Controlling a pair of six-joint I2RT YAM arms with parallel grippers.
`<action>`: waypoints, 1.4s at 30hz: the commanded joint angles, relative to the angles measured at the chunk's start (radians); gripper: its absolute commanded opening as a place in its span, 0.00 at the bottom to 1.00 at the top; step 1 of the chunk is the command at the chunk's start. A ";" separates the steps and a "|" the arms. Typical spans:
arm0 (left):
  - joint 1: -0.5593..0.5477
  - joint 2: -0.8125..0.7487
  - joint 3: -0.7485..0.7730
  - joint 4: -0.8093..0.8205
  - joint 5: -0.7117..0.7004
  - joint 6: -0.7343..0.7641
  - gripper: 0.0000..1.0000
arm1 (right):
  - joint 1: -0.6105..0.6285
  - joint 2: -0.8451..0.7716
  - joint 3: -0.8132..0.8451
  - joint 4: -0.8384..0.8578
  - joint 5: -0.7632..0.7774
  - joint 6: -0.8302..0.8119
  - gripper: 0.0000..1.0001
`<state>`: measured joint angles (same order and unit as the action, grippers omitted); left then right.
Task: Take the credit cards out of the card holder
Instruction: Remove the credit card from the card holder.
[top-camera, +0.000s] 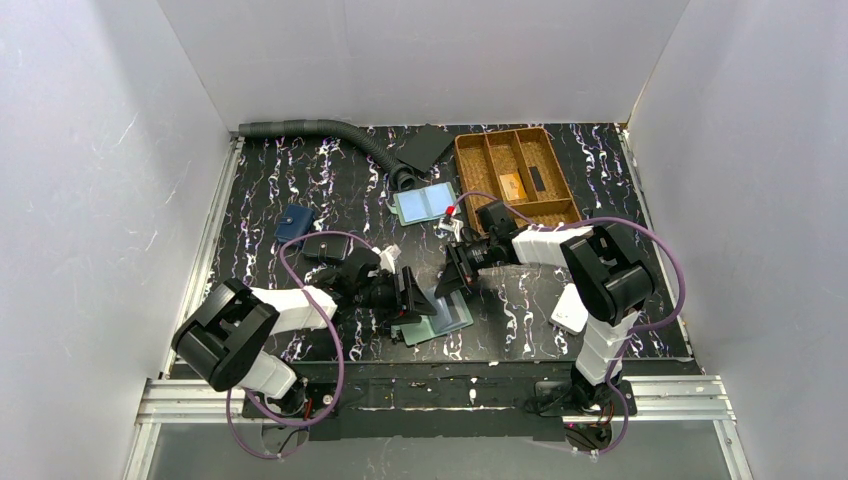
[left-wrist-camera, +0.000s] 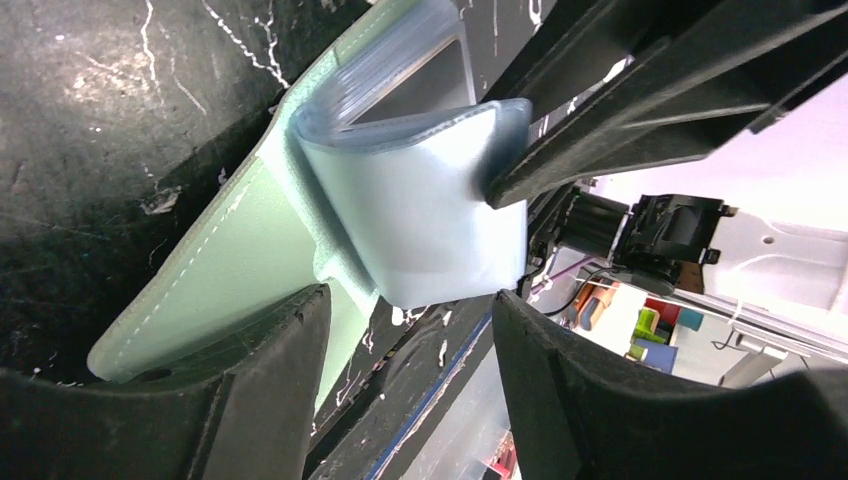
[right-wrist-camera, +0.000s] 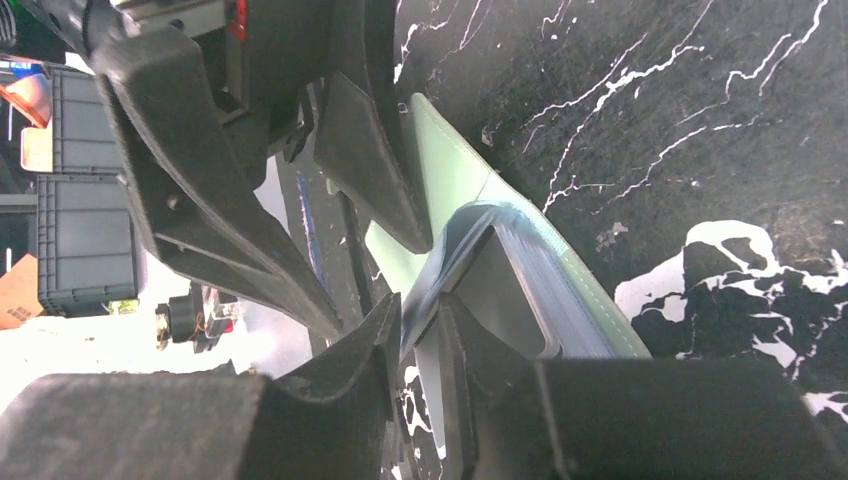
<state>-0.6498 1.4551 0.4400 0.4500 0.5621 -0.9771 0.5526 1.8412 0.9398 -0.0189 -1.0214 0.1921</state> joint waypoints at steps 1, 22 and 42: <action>-0.010 -0.013 0.034 -0.070 -0.046 0.032 0.59 | 0.007 0.009 0.011 0.062 -0.046 0.036 0.31; 0.043 -0.018 -0.035 -0.076 -0.080 0.034 0.56 | 0.007 -0.016 0.062 -0.121 -0.050 -0.125 0.40; 0.083 -0.078 -0.053 -0.045 -0.039 0.028 0.58 | 0.036 0.006 0.079 -0.176 0.006 -0.172 0.32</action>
<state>-0.5774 1.4216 0.4007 0.4187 0.5312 -0.9615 0.5652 1.8412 0.9764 -0.1711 -1.0454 0.0460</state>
